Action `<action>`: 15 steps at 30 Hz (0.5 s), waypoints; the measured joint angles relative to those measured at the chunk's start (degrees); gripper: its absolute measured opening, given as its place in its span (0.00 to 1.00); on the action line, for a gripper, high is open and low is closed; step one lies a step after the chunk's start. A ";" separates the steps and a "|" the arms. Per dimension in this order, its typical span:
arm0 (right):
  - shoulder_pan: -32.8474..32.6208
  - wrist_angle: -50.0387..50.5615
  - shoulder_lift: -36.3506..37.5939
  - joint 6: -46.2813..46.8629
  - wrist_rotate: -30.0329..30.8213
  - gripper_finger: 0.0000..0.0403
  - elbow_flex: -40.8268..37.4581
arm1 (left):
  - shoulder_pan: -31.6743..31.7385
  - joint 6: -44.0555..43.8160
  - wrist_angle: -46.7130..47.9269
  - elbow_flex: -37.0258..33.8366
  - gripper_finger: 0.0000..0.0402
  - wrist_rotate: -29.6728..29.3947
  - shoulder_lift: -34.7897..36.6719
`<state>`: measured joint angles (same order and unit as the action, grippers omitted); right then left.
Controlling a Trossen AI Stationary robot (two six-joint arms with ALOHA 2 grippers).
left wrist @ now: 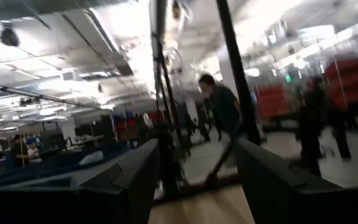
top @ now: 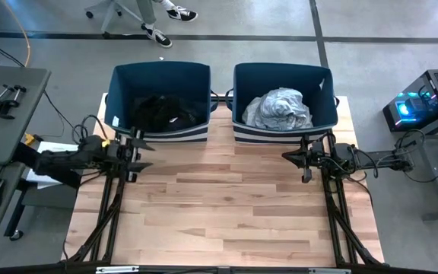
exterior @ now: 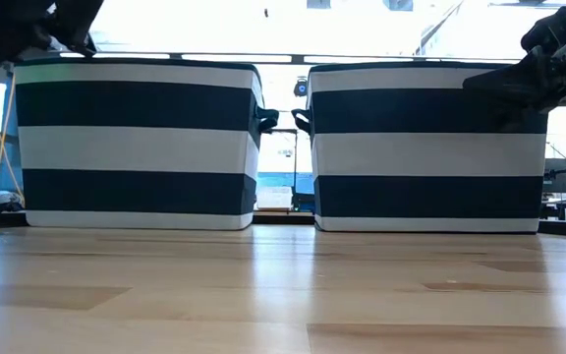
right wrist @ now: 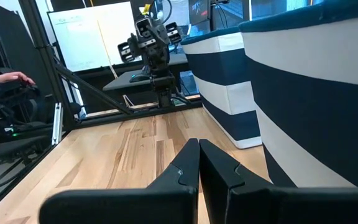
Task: Sort clothes
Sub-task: Return to Home Position
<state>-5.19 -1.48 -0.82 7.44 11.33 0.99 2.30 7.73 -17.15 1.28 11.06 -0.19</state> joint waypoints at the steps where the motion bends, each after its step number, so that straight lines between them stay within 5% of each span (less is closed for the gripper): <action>1: 0.00 0.01 -0.02 0.00 0.00 0.00 0.00 | -0.39 1.25 1.63 0.08 0.48 0.20 0.01; 9: 0.00 0.00 -0.02 0.00 0.00 0.00 0.00 | -4.89 0.24 3.97 -0.84 0.48 13.29 -0.03; 15: 0.02 0.01 -0.02 0.00 0.00 0.00 0.00 | -6.74 -7.70 -1.98 1.03 0.48 4.69 -0.04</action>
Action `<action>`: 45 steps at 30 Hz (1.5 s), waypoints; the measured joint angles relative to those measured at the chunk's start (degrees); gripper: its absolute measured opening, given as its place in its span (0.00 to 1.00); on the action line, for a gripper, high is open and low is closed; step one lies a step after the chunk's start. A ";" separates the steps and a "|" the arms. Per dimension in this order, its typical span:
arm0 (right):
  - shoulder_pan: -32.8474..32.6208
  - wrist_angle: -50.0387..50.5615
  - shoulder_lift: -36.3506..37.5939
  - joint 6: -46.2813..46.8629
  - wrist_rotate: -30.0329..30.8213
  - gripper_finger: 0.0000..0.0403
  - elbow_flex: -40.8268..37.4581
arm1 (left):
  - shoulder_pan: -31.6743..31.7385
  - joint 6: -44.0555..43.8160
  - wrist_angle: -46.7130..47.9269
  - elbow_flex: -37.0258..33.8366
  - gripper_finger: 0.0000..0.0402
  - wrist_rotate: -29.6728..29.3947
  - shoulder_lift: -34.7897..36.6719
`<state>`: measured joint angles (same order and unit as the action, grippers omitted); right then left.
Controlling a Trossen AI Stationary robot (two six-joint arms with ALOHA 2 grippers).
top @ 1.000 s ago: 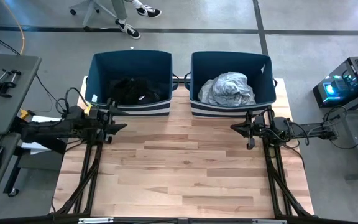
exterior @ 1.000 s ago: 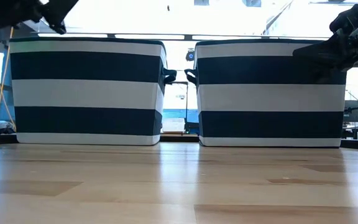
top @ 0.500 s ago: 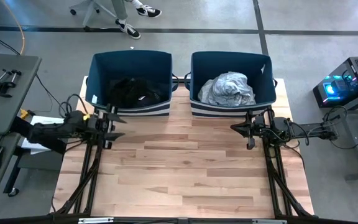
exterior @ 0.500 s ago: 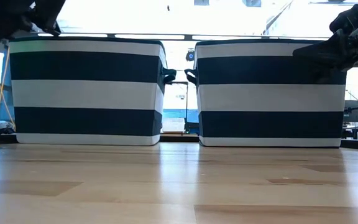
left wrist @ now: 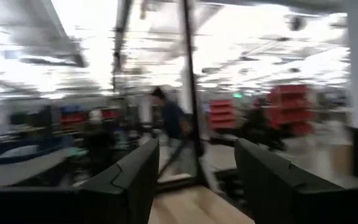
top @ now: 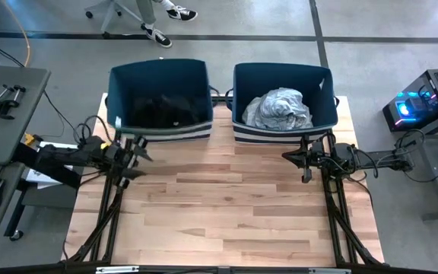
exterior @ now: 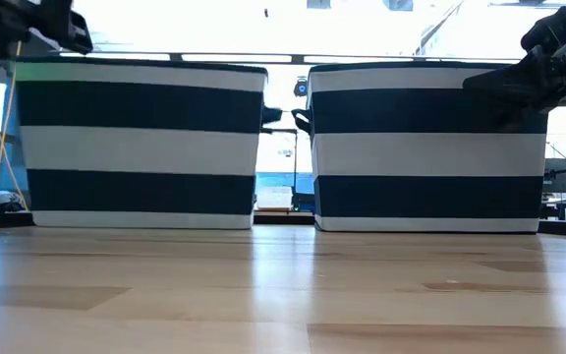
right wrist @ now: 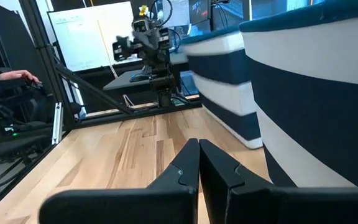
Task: Sort clothes
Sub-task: Return to Home Position
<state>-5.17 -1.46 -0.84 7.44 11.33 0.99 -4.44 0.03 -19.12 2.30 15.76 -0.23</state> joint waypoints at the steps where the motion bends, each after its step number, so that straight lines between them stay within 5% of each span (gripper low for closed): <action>1: -0.02 -0.01 0.00 0.00 0.00 0.00 0.00 | -0.19 0.15 0.16 0.56 0.48 -1.88 -0.02; 7: -0.01 -0.01 0.00 0.00 0.01 0.00 0.00 | -0.56 1.18 0.32 6.28 0.48 -4.87 0.00; 16: -0.01 0.01 0.00 0.00 0.00 0.00 0.00 | -0.60 -17.81 11.76 9.09 0.48 -6.39 0.00; 24: -0.02 0.01 0.00 0.00 0.00 0.00 0.00 | -0.65 -10.30 11.17 1.22 0.48 -15.25 0.00; 33: -0.02 -0.01 0.00 0.00 0.00 0.00 0.00 | -0.65 -8.29 18.60 -1.71 0.48 -15.64 0.02; 40: 0.00 -0.01 0.02 0.00 0.02 0.00 0.00 | -0.67 10.26 18.88 -1.59 0.48 -16.35 0.02; 45: 0.00 0.01 0.02 0.00 0.02 0.00 0.00 | -0.67 8.75 18.92 -1.59 0.48 -16.42 0.02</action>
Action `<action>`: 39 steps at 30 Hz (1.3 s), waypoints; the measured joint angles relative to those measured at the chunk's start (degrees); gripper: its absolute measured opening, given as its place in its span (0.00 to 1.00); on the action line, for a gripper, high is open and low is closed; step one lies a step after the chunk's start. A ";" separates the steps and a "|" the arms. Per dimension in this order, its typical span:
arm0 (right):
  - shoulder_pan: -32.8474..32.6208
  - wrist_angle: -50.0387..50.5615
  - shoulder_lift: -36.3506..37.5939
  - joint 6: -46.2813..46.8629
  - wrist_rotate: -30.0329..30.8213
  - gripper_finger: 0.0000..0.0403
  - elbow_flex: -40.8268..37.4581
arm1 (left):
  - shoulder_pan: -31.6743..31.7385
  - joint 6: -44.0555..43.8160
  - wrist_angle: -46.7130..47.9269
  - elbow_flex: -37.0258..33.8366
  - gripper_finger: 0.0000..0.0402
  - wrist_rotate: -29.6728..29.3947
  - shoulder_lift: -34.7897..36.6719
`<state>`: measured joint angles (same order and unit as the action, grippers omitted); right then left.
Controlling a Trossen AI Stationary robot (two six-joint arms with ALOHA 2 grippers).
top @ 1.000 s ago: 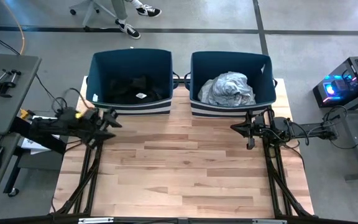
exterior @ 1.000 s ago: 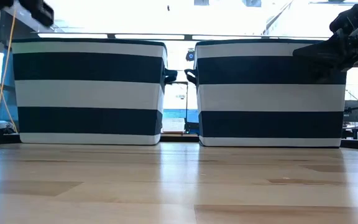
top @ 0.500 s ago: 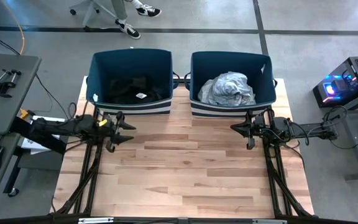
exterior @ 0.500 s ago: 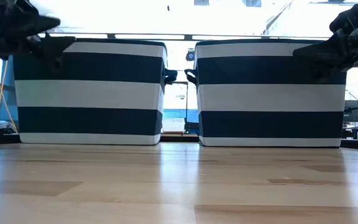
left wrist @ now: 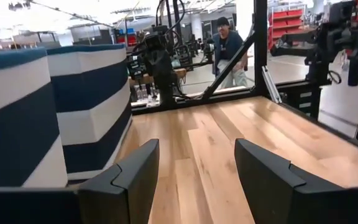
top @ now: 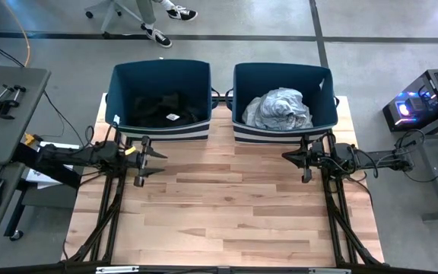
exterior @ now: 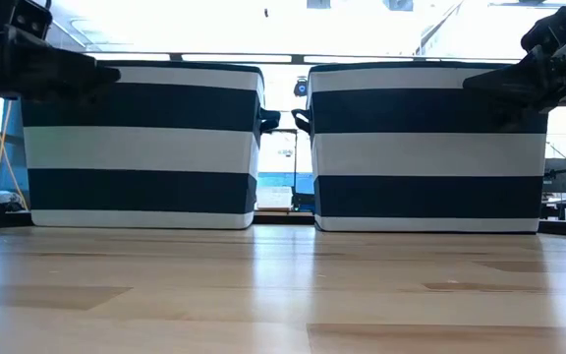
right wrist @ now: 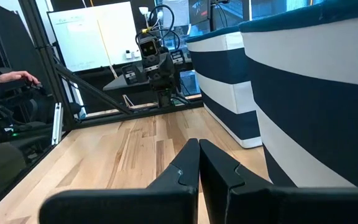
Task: Sort clothes
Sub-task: Return to Home Position
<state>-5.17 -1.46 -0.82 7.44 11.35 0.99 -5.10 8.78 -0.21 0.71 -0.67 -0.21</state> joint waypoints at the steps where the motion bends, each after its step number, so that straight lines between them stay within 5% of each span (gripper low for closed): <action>1: 0.00 0.00 0.00 0.00 -0.01 0.00 0.00 | 0.00 -0.88 0.00 0.00 0.48 0.00 0.00; 39: -0.01 -0.01 0.00 0.00 -0.01 0.00 0.00 | -2.12 -1.63 0.01 0.04 0.48 -0.01 0.00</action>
